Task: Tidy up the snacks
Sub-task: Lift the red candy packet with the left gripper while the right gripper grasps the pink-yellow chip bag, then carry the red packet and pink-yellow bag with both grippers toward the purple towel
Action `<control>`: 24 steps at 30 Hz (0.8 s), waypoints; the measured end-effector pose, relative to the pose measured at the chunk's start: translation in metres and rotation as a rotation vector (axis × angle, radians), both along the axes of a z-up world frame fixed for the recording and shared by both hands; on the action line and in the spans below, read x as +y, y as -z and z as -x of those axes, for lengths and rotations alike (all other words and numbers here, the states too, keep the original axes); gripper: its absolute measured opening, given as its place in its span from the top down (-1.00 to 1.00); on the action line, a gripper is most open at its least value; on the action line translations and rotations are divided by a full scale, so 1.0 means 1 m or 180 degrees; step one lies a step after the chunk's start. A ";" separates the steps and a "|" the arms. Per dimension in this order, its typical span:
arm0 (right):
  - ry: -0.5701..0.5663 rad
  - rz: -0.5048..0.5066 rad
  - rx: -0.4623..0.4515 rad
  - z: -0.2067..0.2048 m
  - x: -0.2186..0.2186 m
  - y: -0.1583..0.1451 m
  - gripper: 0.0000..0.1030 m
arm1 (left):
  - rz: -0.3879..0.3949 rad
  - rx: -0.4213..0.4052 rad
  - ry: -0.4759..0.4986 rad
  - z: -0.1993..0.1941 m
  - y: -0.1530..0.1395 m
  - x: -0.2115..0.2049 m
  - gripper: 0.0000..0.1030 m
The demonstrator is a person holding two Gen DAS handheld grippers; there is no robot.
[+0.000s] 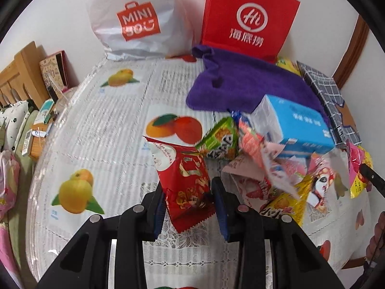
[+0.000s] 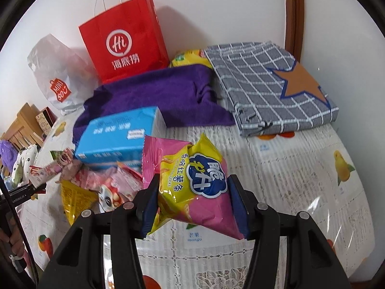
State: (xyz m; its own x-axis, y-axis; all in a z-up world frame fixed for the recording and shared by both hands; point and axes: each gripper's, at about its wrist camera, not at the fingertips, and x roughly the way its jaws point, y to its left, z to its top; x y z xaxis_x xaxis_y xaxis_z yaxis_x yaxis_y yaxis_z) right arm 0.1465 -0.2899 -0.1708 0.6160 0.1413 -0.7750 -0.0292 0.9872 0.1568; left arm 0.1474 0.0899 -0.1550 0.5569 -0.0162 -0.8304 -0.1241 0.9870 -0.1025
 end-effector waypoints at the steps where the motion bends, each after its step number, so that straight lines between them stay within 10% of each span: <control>1: -0.0003 0.0005 -0.0032 0.000 0.001 -0.005 -0.05 | -0.0011 -0.0016 -0.0003 0.001 -0.005 0.000 0.33; 24: -0.0208 -0.0034 -0.0387 -0.032 0.034 -0.075 -0.05 | -0.0006 -0.0406 0.0297 -0.038 -0.094 -0.035 0.33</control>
